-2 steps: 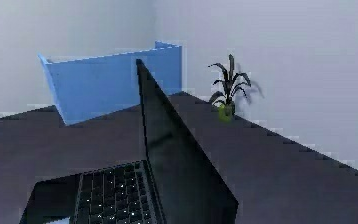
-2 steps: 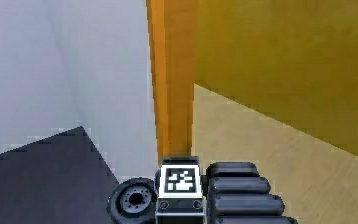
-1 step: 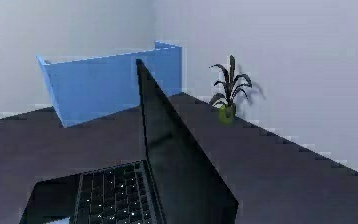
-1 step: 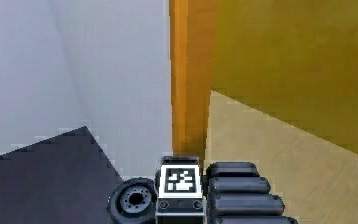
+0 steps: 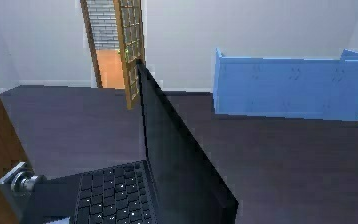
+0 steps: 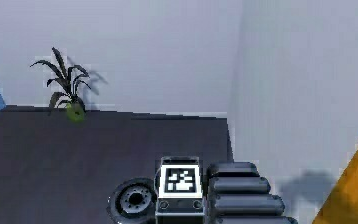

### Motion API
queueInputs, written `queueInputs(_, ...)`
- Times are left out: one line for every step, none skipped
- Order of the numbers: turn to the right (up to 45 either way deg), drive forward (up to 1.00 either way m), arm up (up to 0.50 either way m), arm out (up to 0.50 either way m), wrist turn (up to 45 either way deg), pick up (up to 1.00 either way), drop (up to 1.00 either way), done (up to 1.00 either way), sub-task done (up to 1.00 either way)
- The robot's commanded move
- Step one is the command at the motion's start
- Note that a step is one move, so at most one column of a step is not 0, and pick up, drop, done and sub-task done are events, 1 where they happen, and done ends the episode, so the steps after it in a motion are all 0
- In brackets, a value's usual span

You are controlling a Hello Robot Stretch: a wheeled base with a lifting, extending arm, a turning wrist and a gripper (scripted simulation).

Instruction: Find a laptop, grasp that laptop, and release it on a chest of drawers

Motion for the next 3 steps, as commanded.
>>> queueInputs(0.0,0.55,0.0,0.0,0.0,0.0,0.0,0.0,0.0)
queueInputs(-27.0,0.0,0.0,0.0,0.0,0.0,0.0,0.0,0.0)
queueInputs(0.0,1.0,0.0,0.0,0.0,0.0,0.0,0.0,0.0)
